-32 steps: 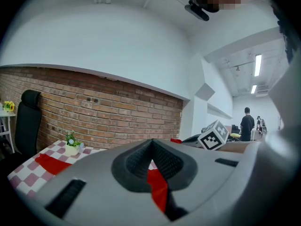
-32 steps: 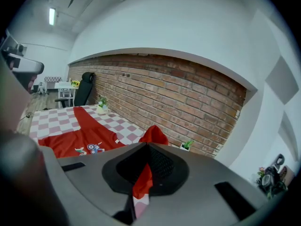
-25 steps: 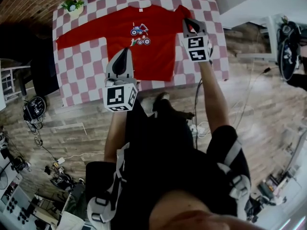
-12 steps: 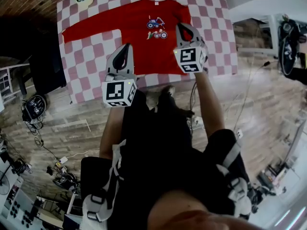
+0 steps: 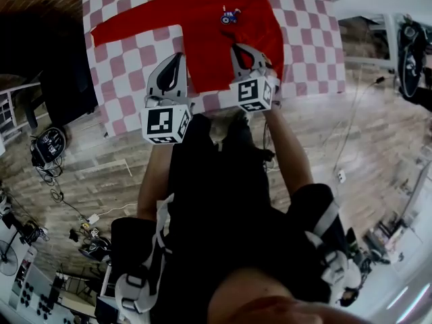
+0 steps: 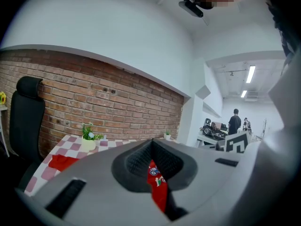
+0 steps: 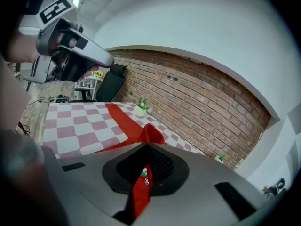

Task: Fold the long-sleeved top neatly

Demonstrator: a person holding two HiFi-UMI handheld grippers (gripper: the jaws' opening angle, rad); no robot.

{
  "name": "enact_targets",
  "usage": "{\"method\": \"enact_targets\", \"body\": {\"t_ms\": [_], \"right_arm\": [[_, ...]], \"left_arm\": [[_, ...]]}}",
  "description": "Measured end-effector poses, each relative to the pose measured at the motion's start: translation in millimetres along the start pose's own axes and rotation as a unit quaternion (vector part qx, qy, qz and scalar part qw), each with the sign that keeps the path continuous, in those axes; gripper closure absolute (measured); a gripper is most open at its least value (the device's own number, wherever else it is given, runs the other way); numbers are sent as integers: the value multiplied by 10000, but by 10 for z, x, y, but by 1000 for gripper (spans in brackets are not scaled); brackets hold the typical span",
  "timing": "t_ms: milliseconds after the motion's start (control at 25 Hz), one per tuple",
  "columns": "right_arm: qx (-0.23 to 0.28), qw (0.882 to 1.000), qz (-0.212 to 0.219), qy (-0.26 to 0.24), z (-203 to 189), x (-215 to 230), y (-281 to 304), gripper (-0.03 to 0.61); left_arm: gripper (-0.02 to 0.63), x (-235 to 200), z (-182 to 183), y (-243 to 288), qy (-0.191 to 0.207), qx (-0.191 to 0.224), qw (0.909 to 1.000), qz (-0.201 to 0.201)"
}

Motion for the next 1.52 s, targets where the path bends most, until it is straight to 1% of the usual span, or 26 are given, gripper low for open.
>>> {"method": "enact_targets", "body": {"t_ms": [280, 480, 720, 840, 960, 1120, 1200, 1280, 1400, 1520], "right_arm": [[-165, 9992, 353, -128, -159, -669, 134, 568], [-313, 9970, 676, -209, -293, -1111, 281, 568], [-509, 9936, 962, -306, -450, -1522, 428, 567], [-613, 9906, 1208, -198, -538, -1686, 467, 566], [-657, 9893, 1298, 67, -571, -1732, 474, 565], [-569, 9907, 1144, 477, -513, -1612, 365, 563], [-546, 9914, 1040, 579, -482, -1541, 332, 563], [-630, 9904, 1013, 696, -487, -1497, 337, 557], [-1000, 9832, 1175, 977, -624, -1543, 437, 535], [-1347, 9724, 1434, 1257, -685, -1570, 525, 537]], "left_arm": [[611, -179, -202, -73, -130, -99, 9999, 46], [611, -237, -352, -65, -143, -202, 9997, 66], [611, -319, -511, -75, -209, -305, 9993, 96], [611, -345, -602, -80, -237, -393, 9989, 96], [611, -369, -655, -89, -276, -433, 9986, 107], [611, -348, -674, -110, -327, -452, 9984, 85], [611, -341, -663, -108, -326, -439, 9985, 61], [611, -339, -658, -115, -342, -429, 9985, 50], [611, -333, -650, -123, -350, -412, 9985, 35], [611, -338, -648, -130, -345, -400, 9986, 21]]}}
Point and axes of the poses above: the fingertips, and each gripper's own axes: y forward along the fingers, x to its right, z out of its top, the point moved 5 cm from there along -y, backward along the fingers, and after that the axes turned 14 degrees about -y, right-handed, at the moved point
